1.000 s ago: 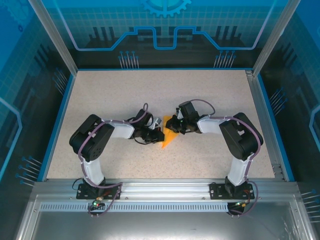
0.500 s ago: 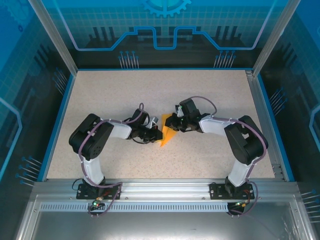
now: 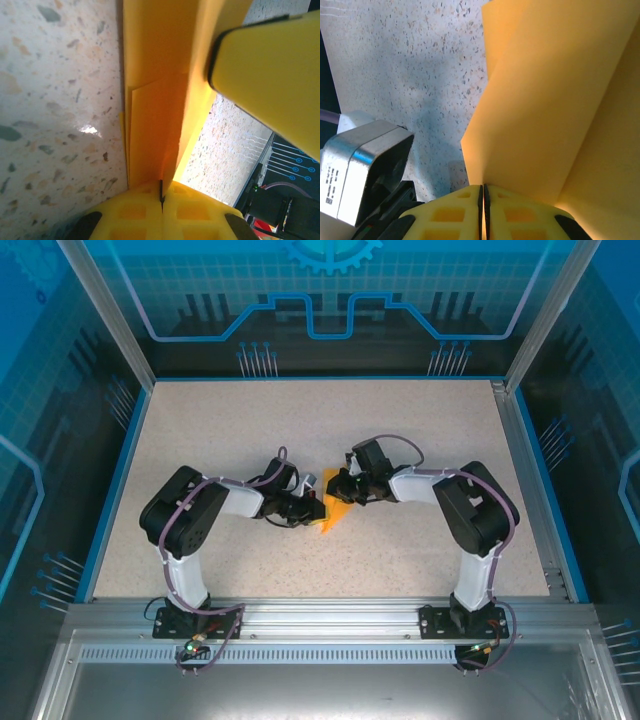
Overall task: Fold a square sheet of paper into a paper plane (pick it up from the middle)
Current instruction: Fourth fold the wing at the center of the table.
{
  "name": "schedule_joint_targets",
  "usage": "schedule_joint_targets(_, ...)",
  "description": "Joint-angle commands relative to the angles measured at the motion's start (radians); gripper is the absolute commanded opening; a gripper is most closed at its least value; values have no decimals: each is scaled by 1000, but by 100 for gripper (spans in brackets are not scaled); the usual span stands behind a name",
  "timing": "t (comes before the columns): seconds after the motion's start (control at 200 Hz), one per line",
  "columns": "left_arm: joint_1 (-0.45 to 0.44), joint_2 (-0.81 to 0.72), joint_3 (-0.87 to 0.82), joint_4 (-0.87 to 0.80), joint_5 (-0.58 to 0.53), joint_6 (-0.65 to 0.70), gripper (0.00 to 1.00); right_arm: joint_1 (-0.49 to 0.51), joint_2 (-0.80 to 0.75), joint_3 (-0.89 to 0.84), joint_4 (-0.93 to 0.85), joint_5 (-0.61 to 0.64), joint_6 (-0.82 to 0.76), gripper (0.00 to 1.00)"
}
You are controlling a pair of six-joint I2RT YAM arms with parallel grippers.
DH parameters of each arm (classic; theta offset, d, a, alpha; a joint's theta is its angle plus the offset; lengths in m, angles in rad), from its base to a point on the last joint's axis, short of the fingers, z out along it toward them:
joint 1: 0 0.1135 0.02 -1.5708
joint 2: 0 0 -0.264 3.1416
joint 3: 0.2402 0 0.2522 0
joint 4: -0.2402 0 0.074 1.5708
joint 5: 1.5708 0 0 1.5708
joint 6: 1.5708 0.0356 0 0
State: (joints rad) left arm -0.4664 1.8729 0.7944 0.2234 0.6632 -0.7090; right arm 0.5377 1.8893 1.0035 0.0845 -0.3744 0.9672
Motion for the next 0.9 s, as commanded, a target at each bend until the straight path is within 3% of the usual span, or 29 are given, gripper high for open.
schedule_joint_targets(0.0,4,26,-8,0,7,-14,0,-12,27,34,-16,-8,-18,12)
schedule_joint_targets(0.605,5,43,21,-82,12,21,0,-16,68,28,-41,20,-16,11)
schedule_joint_targets(0.895,5,61,32,-106,25,36,0,-25,-4,3,-40,23,-29,12)
